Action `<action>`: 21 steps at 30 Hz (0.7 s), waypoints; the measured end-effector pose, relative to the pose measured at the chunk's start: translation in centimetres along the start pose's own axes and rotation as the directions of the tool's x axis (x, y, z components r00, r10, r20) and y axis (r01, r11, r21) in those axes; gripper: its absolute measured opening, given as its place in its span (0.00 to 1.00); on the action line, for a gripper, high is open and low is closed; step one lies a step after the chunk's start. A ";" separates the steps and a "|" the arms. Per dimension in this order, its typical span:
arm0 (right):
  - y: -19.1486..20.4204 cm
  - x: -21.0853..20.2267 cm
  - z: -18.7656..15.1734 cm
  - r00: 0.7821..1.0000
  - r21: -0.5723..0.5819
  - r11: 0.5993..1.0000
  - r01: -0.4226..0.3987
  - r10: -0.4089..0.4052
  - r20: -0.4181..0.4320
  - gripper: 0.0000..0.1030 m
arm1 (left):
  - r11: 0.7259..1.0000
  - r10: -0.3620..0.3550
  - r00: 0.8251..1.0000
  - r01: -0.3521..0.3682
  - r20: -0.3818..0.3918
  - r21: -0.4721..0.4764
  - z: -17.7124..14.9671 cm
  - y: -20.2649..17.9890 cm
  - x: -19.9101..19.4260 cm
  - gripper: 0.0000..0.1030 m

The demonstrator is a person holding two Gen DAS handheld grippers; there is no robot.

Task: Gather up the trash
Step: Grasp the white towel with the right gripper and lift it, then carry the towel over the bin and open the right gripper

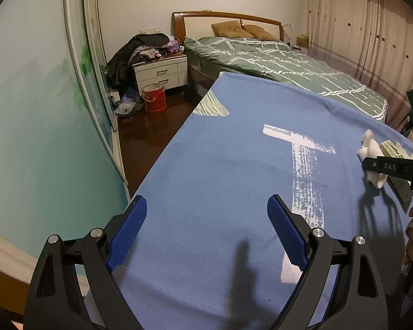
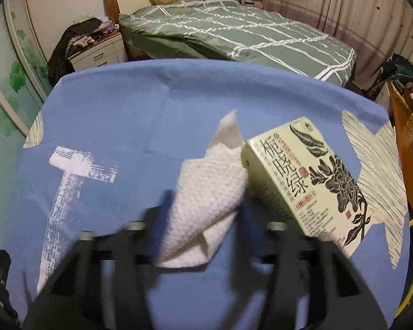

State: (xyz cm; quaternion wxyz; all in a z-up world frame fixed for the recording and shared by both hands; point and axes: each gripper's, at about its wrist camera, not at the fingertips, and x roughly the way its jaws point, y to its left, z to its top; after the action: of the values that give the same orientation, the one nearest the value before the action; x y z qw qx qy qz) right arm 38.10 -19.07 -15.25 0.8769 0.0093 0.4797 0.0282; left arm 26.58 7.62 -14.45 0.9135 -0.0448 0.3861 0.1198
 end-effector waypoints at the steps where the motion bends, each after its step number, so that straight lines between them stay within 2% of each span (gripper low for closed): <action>1: 0.3 0.0 -0.1 1.000 -0.013 1.000 -0.017 0.017 0.000 0.15 | 1.000 0.001 1.000 -0.001 -0.001 0.001 -0.1 0.1 0.0 0.85; 6: 1.7 -2.0 -0.3 0.993 -0.091 0.990 -0.112 0.115 0.034 0.14 | 1.000 0.002 1.000 -0.002 -0.009 -0.001 -0.1 0.0 0.0 0.85; 12: 1.9 -6.9 0.0 0.968 -0.107 0.972 -0.210 0.222 0.116 0.14 | 1.000 0.005 1.000 -0.005 -0.013 0.004 0.1 -0.1 0.1 0.85; 17: 0.4 -11.2 0.1 0.951 -0.080 0.967 -0.241 0.252 0.177 0.14 | 1.000 0.007 1.000 -0.007 -0.011 0.011 -0.1 -0.2 0.2 0.85; 21: -1.8 -15.1 -1.1 0.941 -0.055 0.973 -0.225 0.231 0.246 0.14 | 1.000 0.008 1.000 -0.008 -0.008 0.009 -0.1 -0.2 0.2 0.85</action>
State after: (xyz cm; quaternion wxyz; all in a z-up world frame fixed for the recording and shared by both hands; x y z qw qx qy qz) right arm 29.14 -21.75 -3.21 0.9214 0.0567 0.3602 0.1344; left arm 26.70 7.46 -14.62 0.9116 -0.0396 0.3907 0.1216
